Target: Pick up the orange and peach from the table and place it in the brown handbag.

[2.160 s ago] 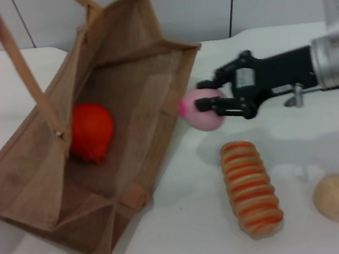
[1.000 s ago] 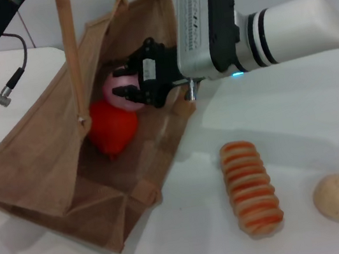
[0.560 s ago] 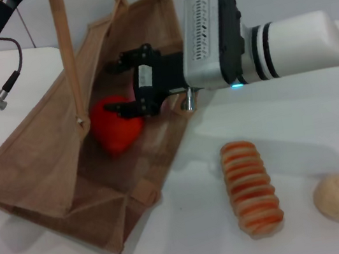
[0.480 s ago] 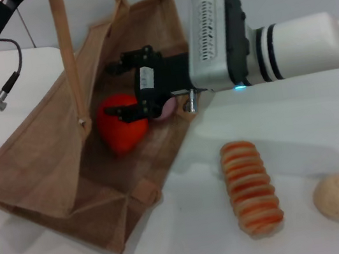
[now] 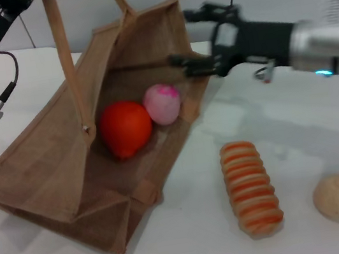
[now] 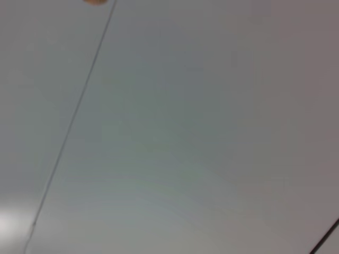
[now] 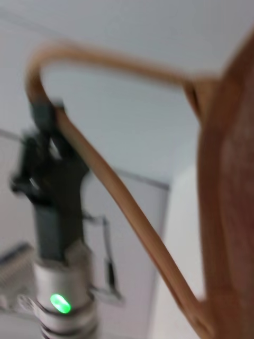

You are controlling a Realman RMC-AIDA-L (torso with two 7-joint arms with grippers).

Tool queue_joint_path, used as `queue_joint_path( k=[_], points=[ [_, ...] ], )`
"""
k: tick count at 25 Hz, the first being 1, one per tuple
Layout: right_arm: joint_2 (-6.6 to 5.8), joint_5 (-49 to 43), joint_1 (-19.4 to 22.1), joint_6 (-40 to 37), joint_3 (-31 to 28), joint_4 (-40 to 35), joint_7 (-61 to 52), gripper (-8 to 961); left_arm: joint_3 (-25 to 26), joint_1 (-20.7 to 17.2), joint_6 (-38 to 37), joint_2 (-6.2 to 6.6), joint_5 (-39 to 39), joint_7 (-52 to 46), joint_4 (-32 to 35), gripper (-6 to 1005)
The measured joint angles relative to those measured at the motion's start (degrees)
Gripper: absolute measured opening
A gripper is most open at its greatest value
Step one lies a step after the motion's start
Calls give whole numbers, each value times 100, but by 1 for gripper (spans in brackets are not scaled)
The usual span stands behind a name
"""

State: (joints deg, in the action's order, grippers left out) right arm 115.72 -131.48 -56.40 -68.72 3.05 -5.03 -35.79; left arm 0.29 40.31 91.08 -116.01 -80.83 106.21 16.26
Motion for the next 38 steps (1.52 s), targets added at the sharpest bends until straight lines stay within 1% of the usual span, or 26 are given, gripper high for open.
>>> queue_joint_path(
  k=[1, 2, 3, 7, 12, 15, 18, 20, 23, 24, 25, 26, 30, 32, 38],
  points=[
    [-14, 0, 270, -304, -390, -190, 11, 870, -8, -1, -73, 0, 15, 1, 0, 130],
    [-21, 0, 411, -438, -605, -289, 18, 875, -12, -1, -133, -1, 35, 8, 0, 130],
    [-21, 0, 411, -438, -605, -289, 18, 879, -16, -1, -213, -2, 78, 30, 0, 130],
    [-35, 1, 802, -800, -1188, -571, 26, 884, -19, 28, -492, -6, 331, 260, 0, 131],
    [-43, 3, 1060, -958, -1677, -708, 28, 883, -21, 96, -1038, -16, 561, 694, -160, 131],
    [-48, 40, 1162, -1013, -1949, -724, 29, 882, -21, 133, -1230, -22, 689, 1308, -348, 245],
    [-48, 248, 1240, -993, -2058, -751, 33, 882, 4, 136, -1306, -24, 698, 1985, -582, 360],
    [-31, 510, 1314, -941, -2076, -767, 117, 881, 74, 136, -1414, -30, 590, 2558, -829, 457],
    [0, 1035, 1490, -915, -2083, -697, 642, 881, 133, 109, -1572, -43, 246, 3381, -1213, 602],
    [13, 1532, 1649, -875, -2103, -515, 1184, 881, 147, 75, -1664, -51, -57, 3856, -1435, 622],
    [13, 1532, 1649, -875, -2103, -515, 1184, 880, 150, 53, -1721, -53, -264, 4136, -1546, 642],
    [17, 1774, 1733, -839, -2121, -370, 1453, 880, 151, 19, -1794, -60, -614, 4534, -1734, 662],
    [23, 2706, 1958, -674, -2160, 108, 2311, 880, 152, -125, -1895, -84, -1661, 5369, -2127, 742],
    [27, 3057, 2043, -605, -2163, 260, 2520, 879, 148, -227, -1810, -93, -1998, 5551, -2290, 782],
    [34, 3319, 2117, -475, -2167, 380, 2586, 879, 150, -467, -1498, -84, -2208, 5522, -2372, 777]
  ],
)
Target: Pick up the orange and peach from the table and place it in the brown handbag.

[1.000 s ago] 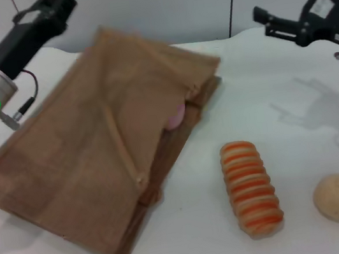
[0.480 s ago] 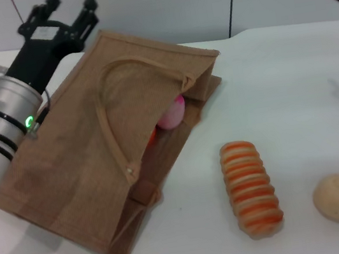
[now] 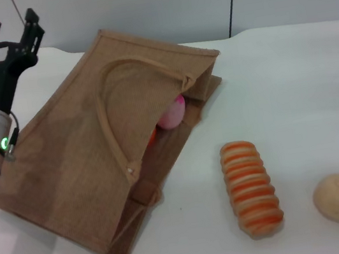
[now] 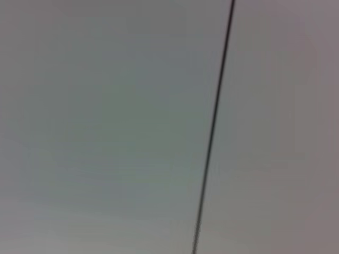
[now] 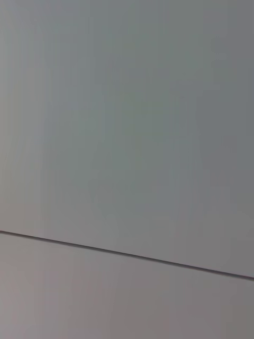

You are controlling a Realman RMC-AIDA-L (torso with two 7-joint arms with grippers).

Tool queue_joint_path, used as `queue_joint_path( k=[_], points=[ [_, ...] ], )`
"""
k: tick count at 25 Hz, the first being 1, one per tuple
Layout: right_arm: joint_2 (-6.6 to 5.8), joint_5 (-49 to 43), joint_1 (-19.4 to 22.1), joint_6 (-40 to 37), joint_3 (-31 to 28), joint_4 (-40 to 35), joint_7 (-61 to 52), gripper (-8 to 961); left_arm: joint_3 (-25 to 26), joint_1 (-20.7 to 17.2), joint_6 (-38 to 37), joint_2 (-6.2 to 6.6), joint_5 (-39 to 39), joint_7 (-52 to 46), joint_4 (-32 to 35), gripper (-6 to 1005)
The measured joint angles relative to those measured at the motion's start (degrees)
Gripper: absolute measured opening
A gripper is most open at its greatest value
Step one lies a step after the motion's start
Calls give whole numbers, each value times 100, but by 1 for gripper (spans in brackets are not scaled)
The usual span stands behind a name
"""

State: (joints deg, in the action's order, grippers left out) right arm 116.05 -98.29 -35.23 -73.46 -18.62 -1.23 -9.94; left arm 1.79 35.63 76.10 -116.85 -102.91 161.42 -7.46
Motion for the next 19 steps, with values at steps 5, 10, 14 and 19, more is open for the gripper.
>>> queue_joint_path(
  k=[5, 10, 14, 19],
  points=[
    [-2, 15, 16, 17, -2, 4, -10, 879, -4, -17, 26, 4, -57, -3, -7, 774],
    [-4, 18, 15, 59, -2, 11, -10, 879, -17, -18, 28, 4, -63, -5, -15, 774],
    [-4, 19, 19, 61, -2, 17, -10, 879, -24, -12, 28, 5, -65, -5, -30, 774],
    [-4, 21, 10, 61, -2, 18, -10, 879, -21, -2, 28, 12, -70, -4, -53, 774]
  ],
)
